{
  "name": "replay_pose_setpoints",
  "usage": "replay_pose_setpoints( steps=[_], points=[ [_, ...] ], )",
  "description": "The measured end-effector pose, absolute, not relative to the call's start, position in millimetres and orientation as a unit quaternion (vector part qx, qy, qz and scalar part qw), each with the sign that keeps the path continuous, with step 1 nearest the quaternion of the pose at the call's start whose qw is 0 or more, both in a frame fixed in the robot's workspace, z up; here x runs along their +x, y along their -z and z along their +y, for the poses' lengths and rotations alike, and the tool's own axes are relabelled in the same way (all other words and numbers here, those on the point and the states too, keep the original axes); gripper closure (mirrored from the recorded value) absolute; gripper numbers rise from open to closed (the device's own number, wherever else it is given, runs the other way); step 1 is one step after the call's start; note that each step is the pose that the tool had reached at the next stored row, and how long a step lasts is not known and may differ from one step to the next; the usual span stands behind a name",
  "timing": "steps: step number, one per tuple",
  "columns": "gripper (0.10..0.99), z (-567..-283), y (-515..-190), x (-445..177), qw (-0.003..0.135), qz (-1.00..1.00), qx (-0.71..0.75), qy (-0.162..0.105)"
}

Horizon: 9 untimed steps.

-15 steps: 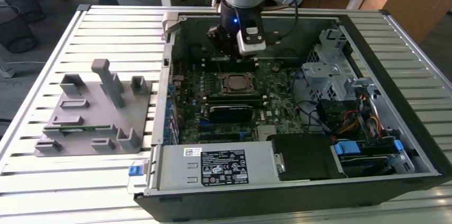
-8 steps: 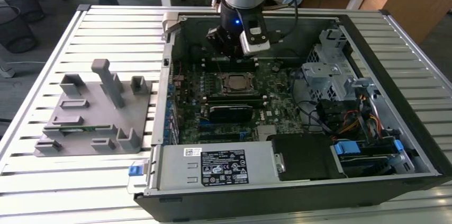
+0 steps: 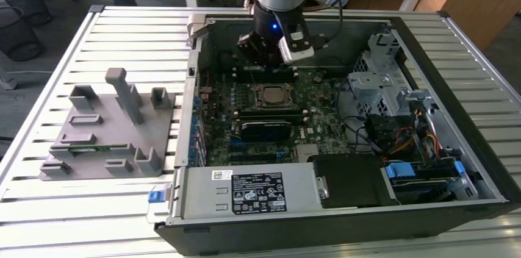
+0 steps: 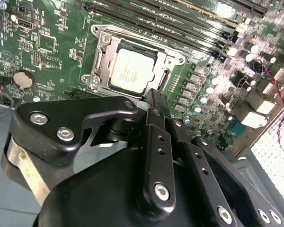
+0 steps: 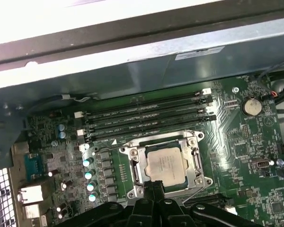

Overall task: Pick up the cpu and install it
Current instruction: 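Install the first cpu locking lever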

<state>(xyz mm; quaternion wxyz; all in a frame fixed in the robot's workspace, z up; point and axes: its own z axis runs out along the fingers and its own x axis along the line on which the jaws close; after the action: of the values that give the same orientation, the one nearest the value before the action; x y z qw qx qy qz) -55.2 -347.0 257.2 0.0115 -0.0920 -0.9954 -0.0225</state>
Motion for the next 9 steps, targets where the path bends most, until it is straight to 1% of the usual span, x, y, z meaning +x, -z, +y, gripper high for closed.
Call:
replay_pose_setpoints(
  steps=[6, 9],
  points=[
    [0.98, -347, -256, -55, 0.012, -0.998, -0.053, 0.022],
    [0.98, -347, -256, -66, 0.012, -0.998, -0.051, 0.022]
  ],
)
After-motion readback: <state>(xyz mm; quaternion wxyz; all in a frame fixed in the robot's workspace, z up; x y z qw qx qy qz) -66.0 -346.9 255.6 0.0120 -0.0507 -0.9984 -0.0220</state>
